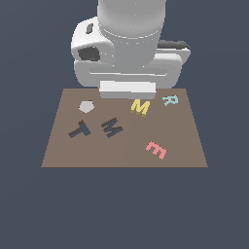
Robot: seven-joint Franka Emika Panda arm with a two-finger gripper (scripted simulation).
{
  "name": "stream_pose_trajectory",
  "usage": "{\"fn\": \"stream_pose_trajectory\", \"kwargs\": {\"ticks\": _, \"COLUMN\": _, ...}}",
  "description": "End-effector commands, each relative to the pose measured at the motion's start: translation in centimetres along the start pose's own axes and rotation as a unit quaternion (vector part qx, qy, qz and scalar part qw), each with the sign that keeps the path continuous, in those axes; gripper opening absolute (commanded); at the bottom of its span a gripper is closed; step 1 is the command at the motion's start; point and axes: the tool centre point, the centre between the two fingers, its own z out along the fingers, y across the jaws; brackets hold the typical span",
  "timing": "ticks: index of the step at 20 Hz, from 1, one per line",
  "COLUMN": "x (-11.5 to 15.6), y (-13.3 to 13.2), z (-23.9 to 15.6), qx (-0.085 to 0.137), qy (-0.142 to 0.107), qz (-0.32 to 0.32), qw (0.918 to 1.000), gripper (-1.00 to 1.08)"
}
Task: Insert a designated object into the corresponding slot on a board.
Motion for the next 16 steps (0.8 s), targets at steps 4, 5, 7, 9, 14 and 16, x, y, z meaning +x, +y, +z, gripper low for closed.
{"fn": "stream_pose_trajectory", "kwargs": {"ticks": 4, "x": -0.1, "y": -0.1, "z": 0.2, "qx": 0.000, "qy": 0.000, "qz": 0.003, "qw": 1.0000, "gripper": 1.00}}
{"fn": "stream_pose_trajectory", "kwargs": {"ticks": 5, "x": -0.1, "y": -0.1, "z": 0.3, "qx": 0.000, "qy": 0.001, "qz": 0.005, "qw": 1.0000, "gripper": 1.00}}
{"fn": "stream_pose_trajectory", "kwargs": {"ticks": 7, "x": -0.3, "y": -0.2, "z": 0.6, "qx": 0.001, "qy": 0.001, "qz": 0.011, "qw": 0.9999, "gripper": 1.00}}
{"fn": "stream_pose_trajectory", "kwargs": {"ticks": 9, "x": -0.6, "y": -0.4, "z": 1.1, "qx": 0.002, "qy": 0.002, "qz": 0.020, "qw": 0.9998, "gripper": 1.00}}
{"fn": "stream_pose_trajectory", "kwargs": {"ticks": 14, "x": -1.5, "y": -1.1, "z": 2.8, "qx": 0.004, "qy": 0.005, "qz": 0.052, "qw": 0.9986, "gripper": 1.00}}
{"fn": "stream_pose_trajectory", "kwargs": {"ticks": 16, "x": -1.9, "y": -1.6, "z": 3.8, "qx": 0.005, "qy": 0.007, "qz": 0.069, "qw": 0.9976, "gripper": 1.00}}
